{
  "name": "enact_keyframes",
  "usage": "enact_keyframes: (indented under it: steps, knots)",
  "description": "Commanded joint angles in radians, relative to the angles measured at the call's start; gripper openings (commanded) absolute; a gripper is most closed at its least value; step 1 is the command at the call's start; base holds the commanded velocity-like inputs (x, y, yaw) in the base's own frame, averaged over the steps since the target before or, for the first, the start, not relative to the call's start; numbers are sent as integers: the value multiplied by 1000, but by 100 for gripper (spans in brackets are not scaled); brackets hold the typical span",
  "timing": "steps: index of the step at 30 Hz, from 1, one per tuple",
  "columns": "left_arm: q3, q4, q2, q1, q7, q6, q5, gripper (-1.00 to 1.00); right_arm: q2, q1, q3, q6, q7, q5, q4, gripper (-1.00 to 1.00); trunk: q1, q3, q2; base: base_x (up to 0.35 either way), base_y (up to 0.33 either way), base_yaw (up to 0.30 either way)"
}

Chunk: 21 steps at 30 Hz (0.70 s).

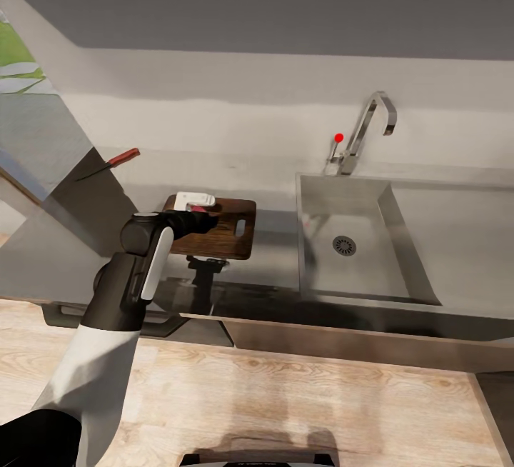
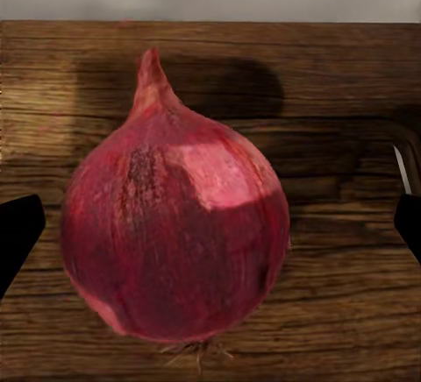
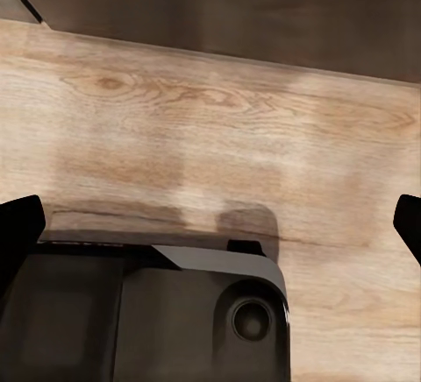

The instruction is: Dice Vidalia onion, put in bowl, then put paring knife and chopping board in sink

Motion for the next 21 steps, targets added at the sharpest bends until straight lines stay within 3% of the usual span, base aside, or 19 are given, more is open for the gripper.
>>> enact_keyframes:
  steps: [1, 11, 15, 21]
  knots:
    - [0, -1, 0, -1, 5, 4, 8, 100, -1, 0, 4, -3, -4, -8, -1, 100, 1, -1, -2, 0, 0, 0]
    - [5, -18, 0, -1, 5, 5, 7, 100, -1, -1, 4, -3, -4, -8, -1, 100, 1, -1, -2, 0, 0, 0]
    - [7, -90, 0, -1, 5, 6, 5, 100, -1, 0, 4, -3, -4, -8, -1, 100, 1, -1, -2, 0, 0, 0]
    - [3, -106, 1, -1, 5, 6, 6, 100, -1, -1, 5, -3, -4, -8, -1, 100, 1, -1, -2, -41, 0, 0]
